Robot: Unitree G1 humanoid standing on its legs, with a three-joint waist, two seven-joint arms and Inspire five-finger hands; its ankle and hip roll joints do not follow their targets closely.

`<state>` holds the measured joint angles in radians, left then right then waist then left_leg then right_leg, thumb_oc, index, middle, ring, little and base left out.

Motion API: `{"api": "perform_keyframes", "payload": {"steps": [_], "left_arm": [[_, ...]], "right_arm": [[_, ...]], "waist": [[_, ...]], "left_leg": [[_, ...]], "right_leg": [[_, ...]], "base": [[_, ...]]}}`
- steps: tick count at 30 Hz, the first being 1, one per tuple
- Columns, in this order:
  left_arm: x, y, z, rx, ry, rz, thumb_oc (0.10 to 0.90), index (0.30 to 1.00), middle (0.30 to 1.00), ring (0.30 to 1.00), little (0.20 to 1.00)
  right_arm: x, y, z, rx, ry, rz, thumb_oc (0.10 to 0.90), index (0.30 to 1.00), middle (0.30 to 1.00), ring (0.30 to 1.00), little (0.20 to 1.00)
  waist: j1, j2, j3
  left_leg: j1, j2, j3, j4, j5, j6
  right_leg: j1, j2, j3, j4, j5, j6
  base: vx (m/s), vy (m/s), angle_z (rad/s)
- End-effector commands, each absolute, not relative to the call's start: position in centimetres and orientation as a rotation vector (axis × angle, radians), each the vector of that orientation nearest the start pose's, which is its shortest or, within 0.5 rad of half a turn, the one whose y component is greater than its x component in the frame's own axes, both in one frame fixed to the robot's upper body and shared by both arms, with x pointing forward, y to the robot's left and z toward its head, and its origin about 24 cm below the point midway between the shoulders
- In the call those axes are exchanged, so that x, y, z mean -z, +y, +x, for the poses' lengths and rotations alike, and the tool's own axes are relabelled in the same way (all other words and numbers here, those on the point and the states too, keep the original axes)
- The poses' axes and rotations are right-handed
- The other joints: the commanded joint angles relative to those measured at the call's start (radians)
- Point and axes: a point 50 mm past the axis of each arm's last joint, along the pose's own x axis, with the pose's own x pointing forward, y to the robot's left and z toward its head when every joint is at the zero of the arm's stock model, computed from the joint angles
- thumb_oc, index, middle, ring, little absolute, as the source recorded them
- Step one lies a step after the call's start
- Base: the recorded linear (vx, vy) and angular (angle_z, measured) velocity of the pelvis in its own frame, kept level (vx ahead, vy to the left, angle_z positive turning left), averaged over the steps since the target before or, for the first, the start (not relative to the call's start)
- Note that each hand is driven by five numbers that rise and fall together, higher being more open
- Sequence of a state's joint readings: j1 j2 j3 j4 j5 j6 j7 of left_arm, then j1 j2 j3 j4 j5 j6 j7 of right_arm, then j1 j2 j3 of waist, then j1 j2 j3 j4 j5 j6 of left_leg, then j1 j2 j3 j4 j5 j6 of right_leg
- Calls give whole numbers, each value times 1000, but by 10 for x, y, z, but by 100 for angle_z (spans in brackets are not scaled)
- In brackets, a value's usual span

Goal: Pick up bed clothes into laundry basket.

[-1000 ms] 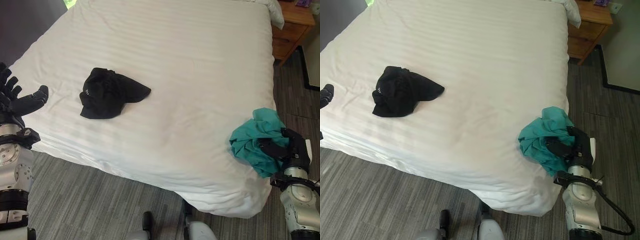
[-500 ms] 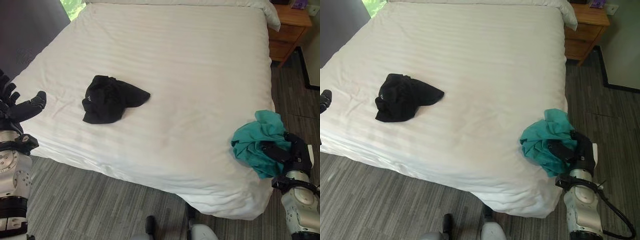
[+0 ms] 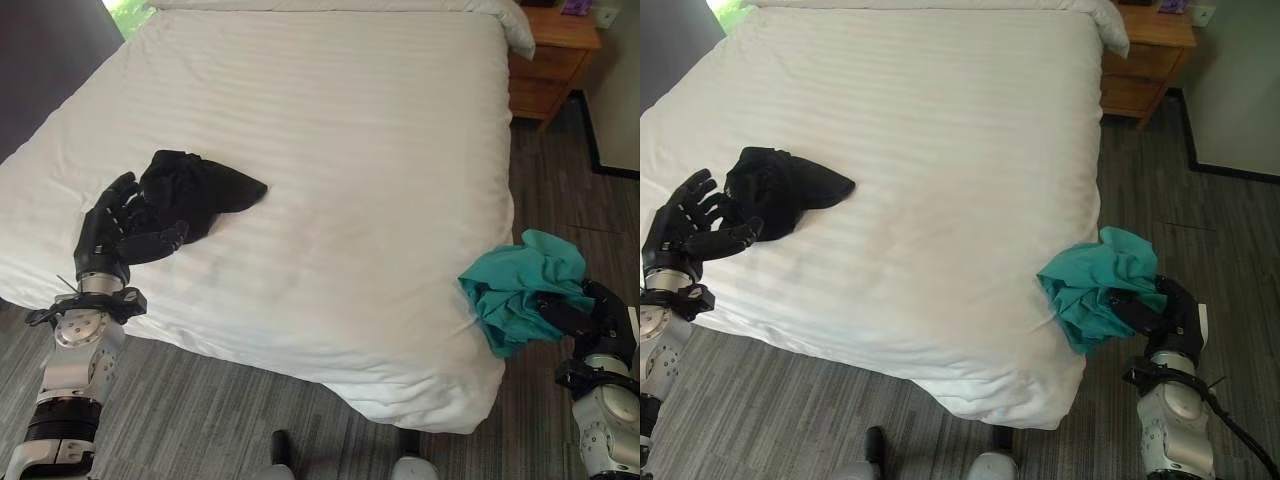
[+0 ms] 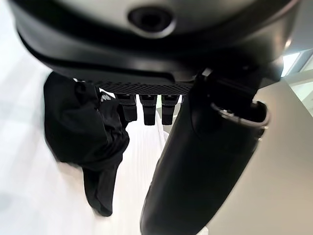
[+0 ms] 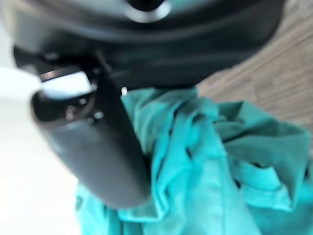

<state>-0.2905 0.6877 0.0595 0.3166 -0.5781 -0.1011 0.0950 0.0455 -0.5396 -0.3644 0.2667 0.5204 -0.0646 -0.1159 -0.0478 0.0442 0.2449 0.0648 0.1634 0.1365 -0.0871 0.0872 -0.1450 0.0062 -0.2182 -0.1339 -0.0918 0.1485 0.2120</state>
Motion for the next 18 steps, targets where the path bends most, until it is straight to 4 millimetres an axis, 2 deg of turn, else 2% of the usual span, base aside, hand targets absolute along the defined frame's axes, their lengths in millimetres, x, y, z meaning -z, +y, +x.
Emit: {"api": "perform_keyframes", "payload": {"steps": [1,4,5,8,9,10,12,16,18], "left_arm": [[-186,298,326,-267,-363,152,800,900,900,900,900],[-191,297,335,-289,-351,201,800,900,900,900,900],[-202,304,344,-338,-334,273,800,900,900,900,900],[-216,312,350,-382,-333,333,800,900,900,900,900],[-238,323,351,-427,-341,462,800,900,900,900,900],[-240,323,351,-427,-344,467,800,900,900,900,900],[-267,336,348,-501,-363,606,800,900,900,900,900],[-301,358,338,-629,-350,835,800,900,900,900,900],[-323,376,326,-736,-328,979,800,900,900,900,900]], "right_arm": [[-118,-375,218,597,-220,-87,400,300,300,300,300],[-114,-374,218,597,-205,-89,400,300,300,300,300],[-111,-374,217,594,-183,-100,400,300,300,300,300],[-110,-374,216,595,-179,-99,400,300,300,300,300],[-110,-376,214,598,-174,-105,400,300,300,300,300],[-110,-376,215,599,-175,-101,400,300,300,300,300],[-111,-381,211,614,-178,-103,400,300,300,300,300],[-101,-387,201,652,-163,-76,400,300,300,300,300],[-94,-391,195,668,-148,-70,400,300,300,300,300]], "waist": [[-26,-45,-116],[-37,-51,-115],[-53,-59,-116],[-63,-72,-113],[-77,-77,-109],[-75,-80,-108],[-88,-92,-98],[-106,-114,-87],[-123,-134,-74]], "left_leg": [[-5,-86,44,1,-24,64],[-8,-86,47,0,-27,65],[-10,-83,56,0,-30,65],[-13,-80,66,0,-33,65],[-17,-77,76,0,-34,64],[-18,-77,77,0,-34,64],[-28,-74,90,0,-35,65],[-47,-70,116,3,-37,64],[-64,-68,132,12,-41,64]], "right_leg": [[83,95,-9,14,-149,-51],[78,96,-6,16,-148,-50],[70,98,0,17,-145,-47],[61,99,9,16,-141,-43],[47,99,18,17,-133,-36],[45,99,19,17,-132,-35],[24,99,36,20,-123,-30],[-8,102,58,14,-103,-18],[-30,100,72,13,-86,-8]], "base": [[0,0,0],[2,24,1],[0,0,0],[-3,28,-7],[-12,25,-13],[-23,37,-20],[-34,40,-19],[-7,47,-28],[-6,55,-17]]}}
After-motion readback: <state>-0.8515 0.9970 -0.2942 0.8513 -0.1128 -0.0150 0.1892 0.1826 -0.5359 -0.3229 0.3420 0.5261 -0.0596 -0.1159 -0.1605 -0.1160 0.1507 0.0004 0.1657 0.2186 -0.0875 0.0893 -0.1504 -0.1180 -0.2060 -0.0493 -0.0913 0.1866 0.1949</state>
